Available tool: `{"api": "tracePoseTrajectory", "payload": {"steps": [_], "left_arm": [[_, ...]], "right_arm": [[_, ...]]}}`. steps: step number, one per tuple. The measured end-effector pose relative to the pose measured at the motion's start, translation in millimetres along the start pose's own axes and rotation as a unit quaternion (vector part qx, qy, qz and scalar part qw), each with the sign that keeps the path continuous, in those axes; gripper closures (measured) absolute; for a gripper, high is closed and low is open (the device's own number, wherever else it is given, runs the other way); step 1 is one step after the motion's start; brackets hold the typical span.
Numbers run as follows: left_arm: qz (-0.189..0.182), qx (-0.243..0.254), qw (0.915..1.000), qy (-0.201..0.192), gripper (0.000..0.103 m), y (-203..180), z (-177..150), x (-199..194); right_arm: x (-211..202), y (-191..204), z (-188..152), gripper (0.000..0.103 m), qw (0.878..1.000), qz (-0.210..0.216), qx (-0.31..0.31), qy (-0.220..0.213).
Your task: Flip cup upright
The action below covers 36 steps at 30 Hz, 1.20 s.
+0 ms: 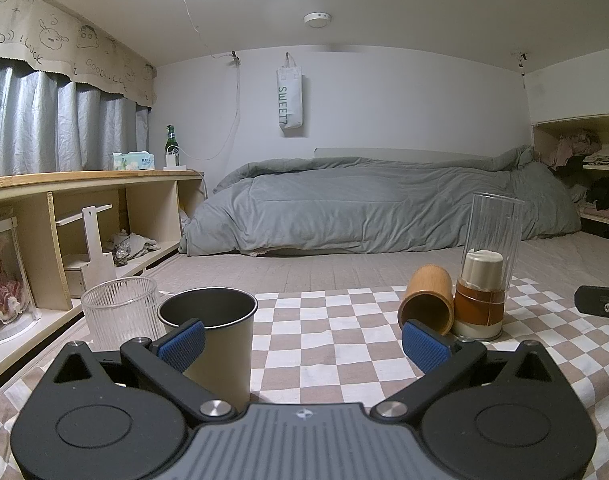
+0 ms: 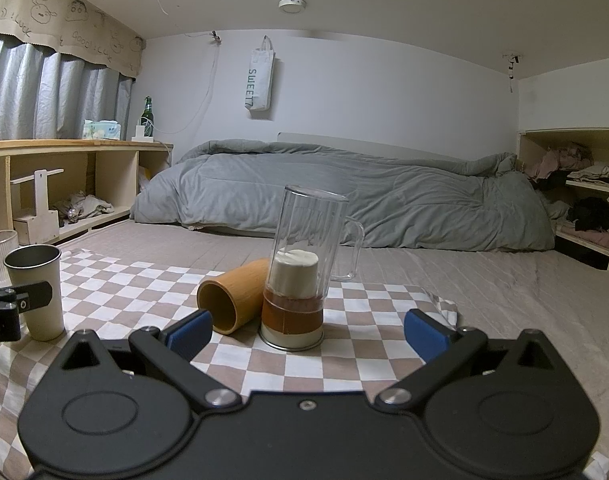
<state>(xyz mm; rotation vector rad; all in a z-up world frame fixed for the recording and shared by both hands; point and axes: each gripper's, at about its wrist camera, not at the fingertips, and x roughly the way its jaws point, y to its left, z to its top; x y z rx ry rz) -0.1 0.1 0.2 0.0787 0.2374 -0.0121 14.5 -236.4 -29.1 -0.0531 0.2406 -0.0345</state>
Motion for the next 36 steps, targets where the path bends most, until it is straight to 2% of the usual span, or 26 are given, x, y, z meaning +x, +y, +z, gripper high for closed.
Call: {"api": "tracePoseTrajectory", "payload": {"steps": [13, 17, 27, 33, 36], "left_arm": [[0.0, -0.001, 1.0, 0.0, 0.0, 0, 0, 0], [-0.012, -0.001, 0.9999, -0.003, 0.0, 0, 0, 0], [-0.017, 0.01, 0.9998, -0.001, 0.0, -19, -3, 7], [-0.055, 0.012, 0.9983, 0.014, 0.0, -37, -3, 27], [-0.073, 0.045, 0.9962, 0.014, 0.0, -55, -6, 43]], "right_arm": [[0, 0, 0, 0.0, 1.0, 0.0, -0.001, 0.0], [0, 0, 0, 0.0, 1.0, 0.0, 0.0, -0.001], [-10, -8, 8, 0.0, 1.0, -0.004, 0.009, -0.005], [-6, -21, 4, 0.0, 1.0, -0.01, 0.026, -0.003], [-4, -26, 3, 0.0, 0.999, -0.013, 0.032, -0.003]]}}
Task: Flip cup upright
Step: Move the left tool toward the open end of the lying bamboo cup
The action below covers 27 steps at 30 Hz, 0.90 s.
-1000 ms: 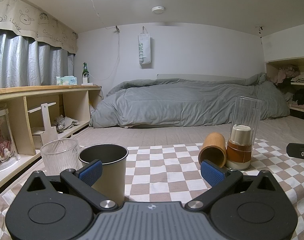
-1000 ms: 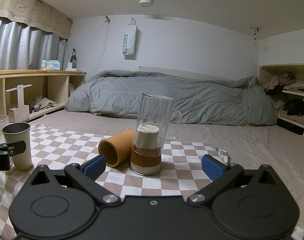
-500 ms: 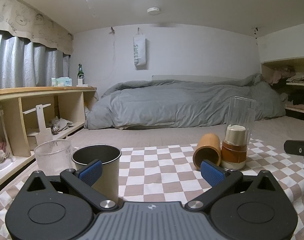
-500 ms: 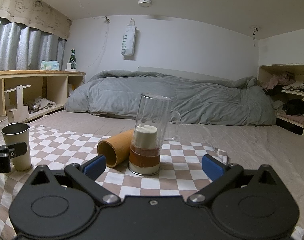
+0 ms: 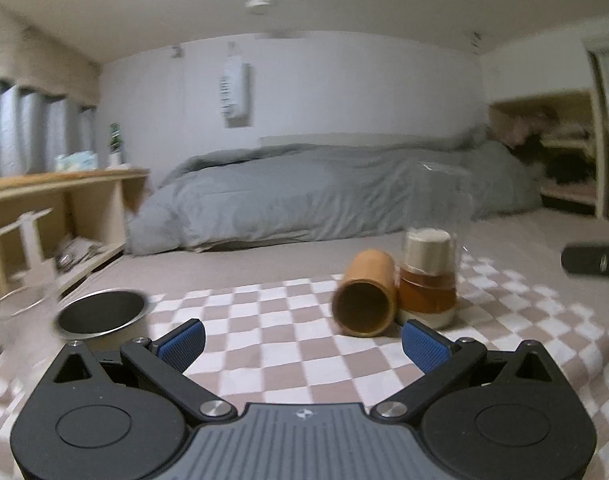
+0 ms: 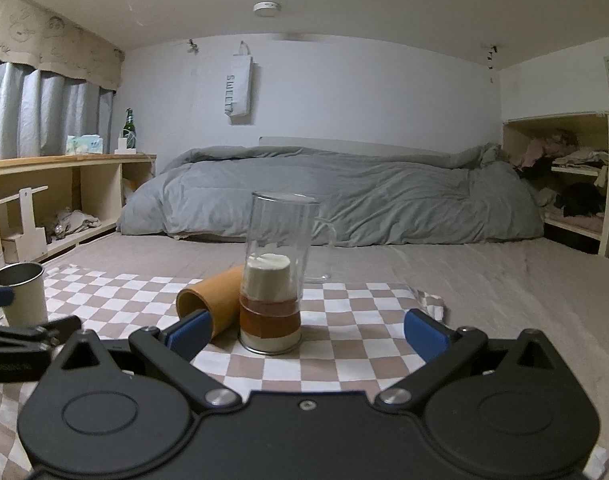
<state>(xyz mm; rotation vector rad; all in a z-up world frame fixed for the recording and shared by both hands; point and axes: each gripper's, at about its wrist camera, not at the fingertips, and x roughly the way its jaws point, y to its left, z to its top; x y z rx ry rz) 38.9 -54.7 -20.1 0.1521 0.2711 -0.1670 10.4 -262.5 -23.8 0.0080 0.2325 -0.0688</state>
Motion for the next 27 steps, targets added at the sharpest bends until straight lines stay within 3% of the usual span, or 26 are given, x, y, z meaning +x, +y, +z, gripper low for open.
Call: {"api": "tracePoseTrajectory", "payload": {"steps": [6, 11, 15, 20, 24, 27], "left_arm": [[-0.072, 0.036, 0.9957, 0.046, 0.001, -17, 0, 50], [-0.081, 0.027, 0.995, 0.051, 0.003, -17, 5, 86], [-0.112, 0.01, 0.9905, 0.079, 0.011, -16, 10, 124], [-0.133, 0.006, 0.9868, 0.093, 0.014, -21, 9, 157], [-0.13, 0.01, 0.9868, 0.096, 0.027, -23, 8, 174], [-0.131, -0.006, 0.9856, 0.107, 0.032, -18, 7, 179]], "right_arm": [[5, -11, -1, 0.0, 1.0, -0.005, 0.02, 0.002], [9, -17, -4, 0.0, 0.999, -0.006, 0.033, 0.005], [14, -18, -5, 0.0, 0.999, -0.009, 0.04, 0.009], [19, -19, -8, 0.0, 0.999, -0.011, 0.044, 0.013], [24, -22, -10, 0.0, 0.999, -0.013, 0.049, 0.017], [26, -24, -11, 0.0, 0.998, -0.015, 0.053, 0.021]]}}
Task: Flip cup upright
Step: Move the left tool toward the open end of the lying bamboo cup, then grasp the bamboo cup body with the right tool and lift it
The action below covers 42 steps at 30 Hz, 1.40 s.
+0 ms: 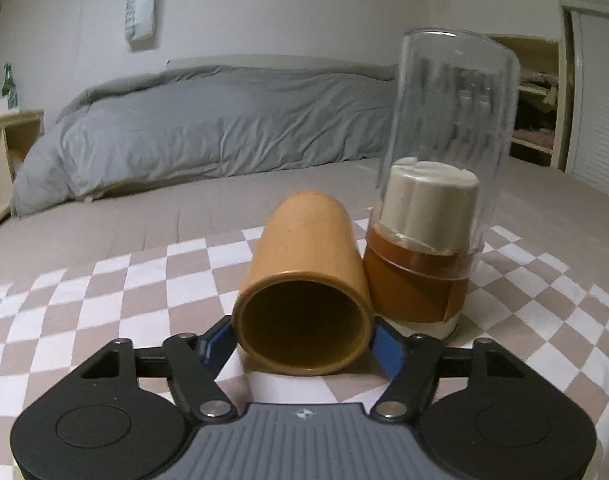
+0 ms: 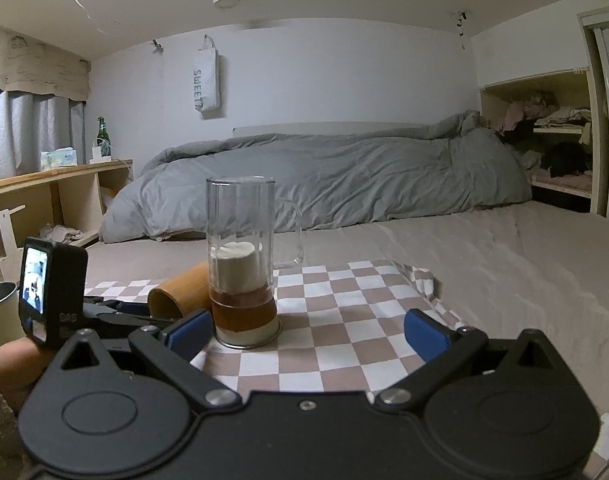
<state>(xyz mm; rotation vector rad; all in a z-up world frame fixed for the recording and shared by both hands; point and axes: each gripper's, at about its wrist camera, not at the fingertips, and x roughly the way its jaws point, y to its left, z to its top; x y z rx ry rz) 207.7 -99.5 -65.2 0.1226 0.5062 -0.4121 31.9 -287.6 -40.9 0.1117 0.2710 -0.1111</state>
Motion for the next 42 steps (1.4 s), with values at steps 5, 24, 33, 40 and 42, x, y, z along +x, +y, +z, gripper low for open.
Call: {"api": "tracePoseTrajectory", "payload": {"steps": [5, 24, 33, 40, 42], "left_arm": [[0.0, -0.007, 1.0, -0.004, 0.032, 2, -5, -6], [-0.017, 0.054, 0.9983, -0.013, 0.032, -2, -76, -123], [-0.019, 0.043, 0.9984, -0.03, 0.03, 1, -81, -130], [-0.021, 0.055, 0.9978, -0.032, 0.023, 3, -84, -133], [-0.022, 0.057, 0.9977, -0.028, 0.023, 6, -84, -133]], "right_arm": [[3, -1, -2, 0.0, 1.0, 0.002, 0.004, 0.002], [6, 4, -4, 0.0, 0.999, 0.018, 0.024, 0.013], [56, 39, 17, 0.0, 0.993, 0.1, 0.019, 0.063], [119, 91, 34, 0.022, 0.982, 0.155, -0.001, 0.109], [131, 99, 32, 0.027, 0.978, 0.167, -0.006, 0.122]]}}
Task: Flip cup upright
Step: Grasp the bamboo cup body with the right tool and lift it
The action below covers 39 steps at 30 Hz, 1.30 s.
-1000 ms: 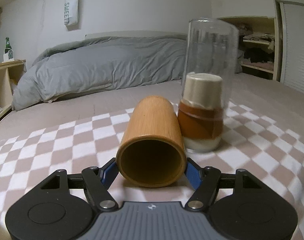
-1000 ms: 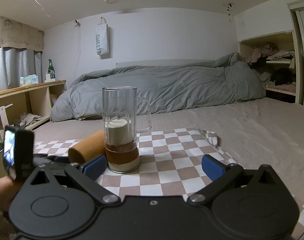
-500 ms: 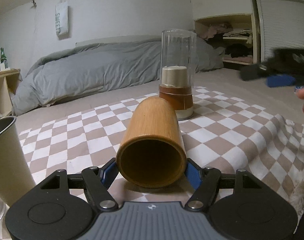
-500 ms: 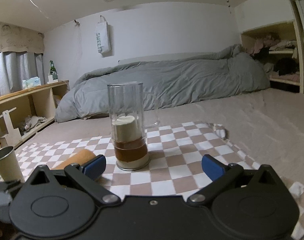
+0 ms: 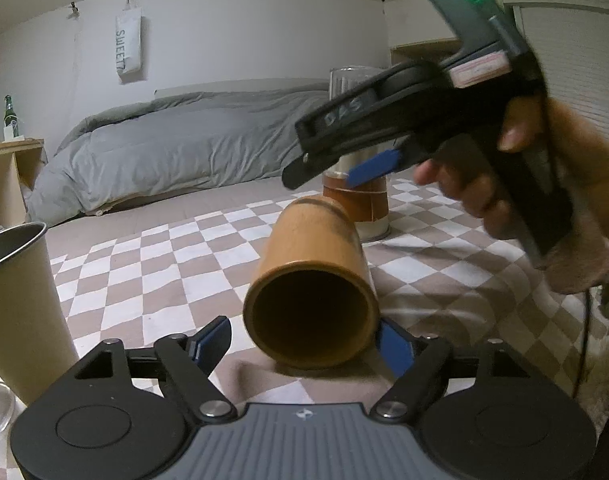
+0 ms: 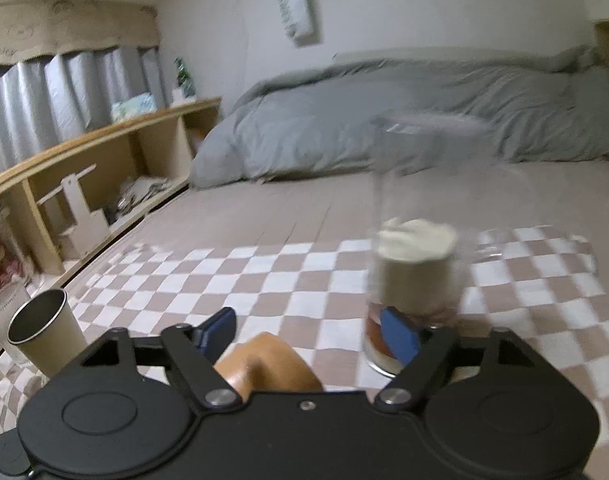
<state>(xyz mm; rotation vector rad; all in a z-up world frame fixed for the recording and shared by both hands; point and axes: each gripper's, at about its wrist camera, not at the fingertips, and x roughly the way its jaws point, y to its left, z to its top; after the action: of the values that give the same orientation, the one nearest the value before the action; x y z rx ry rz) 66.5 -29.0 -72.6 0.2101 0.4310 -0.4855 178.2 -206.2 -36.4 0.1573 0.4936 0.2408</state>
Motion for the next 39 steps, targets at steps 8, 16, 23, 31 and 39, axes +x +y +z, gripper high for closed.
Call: {"api": "tracePoseTrajectory", "payload": {"steps": [8, 16, 23, 31, 39], "left_arm": [[-0.002, -0.017, 0.9998, 0.01, 0.021, 14, -2, -3], [0.016, -0.065, 0.9976, 0.017, 0.022, 28, -4, 4], [0.032, -0.114, 0.993, 0.001, 0.022, 33, 0, 14], [0.067, -0.129, 0.9893, -0.004, 0.023, 36, -3, 12], [0.085, -0.11, 0.9903, 0.006, 0.023, 32, -4, 10]], "right_arm": [[21, -12, -13, 0.06, 0.996, 0.079, 0.041, 0.024], [-14, -23, -33, 0.06, 0.993, 0.103, 0.06, 0.025], [-48, -25, -61, 0.063, 0.991, 0.109, 0.065, 0.035], [-57, 2, -71, 0.065, 0.984, 0.161, 0.064, 0.038], [-57, -37, -62, 0.046, 0.986, 0.096, 0.13, -0.031]]}}
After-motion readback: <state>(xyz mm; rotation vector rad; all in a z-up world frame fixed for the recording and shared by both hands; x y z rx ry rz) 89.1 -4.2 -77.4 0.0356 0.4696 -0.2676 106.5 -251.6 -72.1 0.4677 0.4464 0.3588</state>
